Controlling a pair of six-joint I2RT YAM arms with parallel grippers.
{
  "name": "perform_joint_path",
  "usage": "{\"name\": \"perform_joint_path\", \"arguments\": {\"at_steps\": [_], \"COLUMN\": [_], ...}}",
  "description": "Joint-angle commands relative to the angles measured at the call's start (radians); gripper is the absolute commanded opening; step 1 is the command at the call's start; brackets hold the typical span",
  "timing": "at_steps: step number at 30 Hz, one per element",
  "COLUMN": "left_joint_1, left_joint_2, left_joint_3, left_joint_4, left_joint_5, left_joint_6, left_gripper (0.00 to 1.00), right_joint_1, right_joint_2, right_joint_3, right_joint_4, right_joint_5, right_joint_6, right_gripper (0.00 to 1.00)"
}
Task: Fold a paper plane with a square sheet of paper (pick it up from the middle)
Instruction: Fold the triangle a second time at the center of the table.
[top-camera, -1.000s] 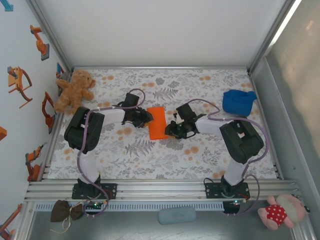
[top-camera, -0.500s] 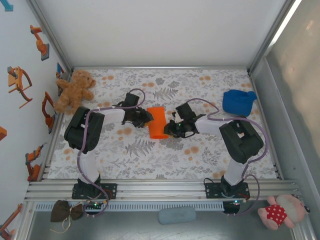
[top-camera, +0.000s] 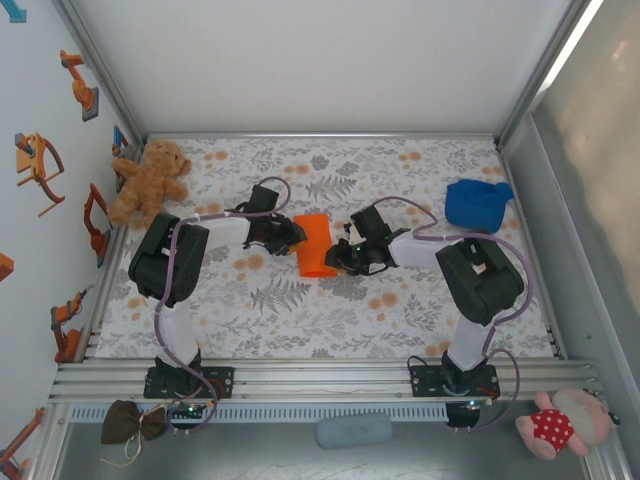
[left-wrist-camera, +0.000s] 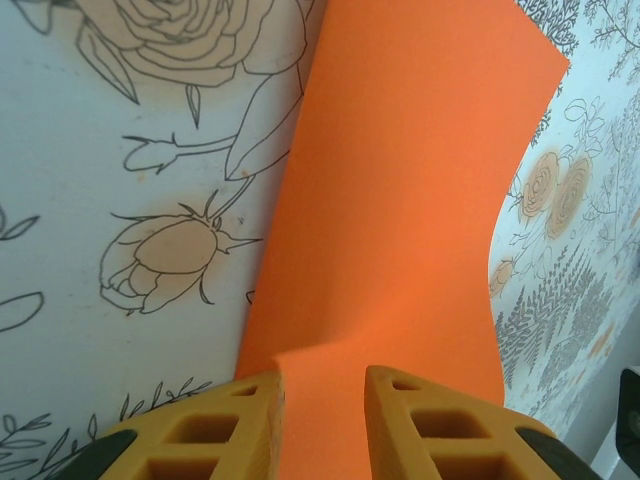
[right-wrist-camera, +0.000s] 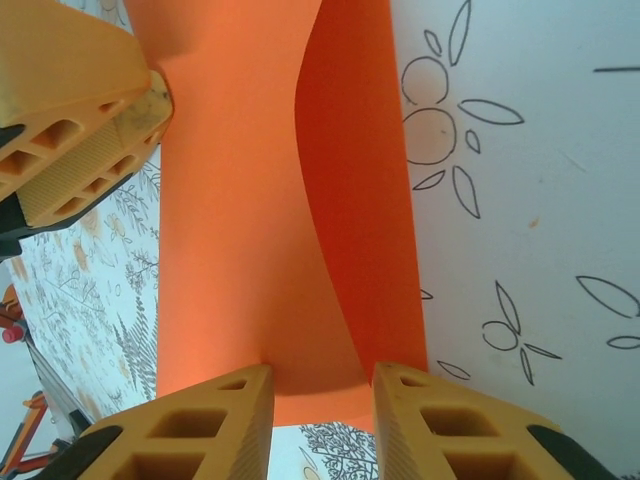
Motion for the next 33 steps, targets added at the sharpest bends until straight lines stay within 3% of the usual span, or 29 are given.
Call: {"name": "perform_joint_path", "arguments": {"at_steps": [1, 10, 13, 28, 33], "left_joint_1": [0.006, 0.007, 0.008, 0.008, 0.008], "left_joint_2": [0.020, 0.024, 0.024, 0.017, 0.012], "left_joint_3": [0.011, 0.014, 0.013, 0.014, 0.030], "left_joint_4": [-0.063, -0.066, -0.067, -0.067, -0.069], "left_joint_5": [-0.008, -0.011, -0.012, -0.006, 0.005], "left_joint_6": [0.010, 0.012, 0.012, 0.017, 0.028], "left_gripper": [0.29, 0.29, 0.29, 0.29, 0.28], "right_joint_1": [0.006, 0.003, 0.004, 0.004, 0.002], "right_joint_2": [0.012, -0.043, -0.044, -0.061, -0.059], "right_joint_3": [-0.001, -0.067, -0.078, -0.085, -0.081], "right_joint_4": [0.033, 0.085, 0.106, 0.103, 0.083], "right_joint_5": [0.008, -0.005, -0.015, 0.006, 0.024], "right_joint_6": [0.014, 0.025, 0.031, 0.068, 0.066], "right_gripper": [0.32, 0.47, 0.47, 0.15, 0.08]}}
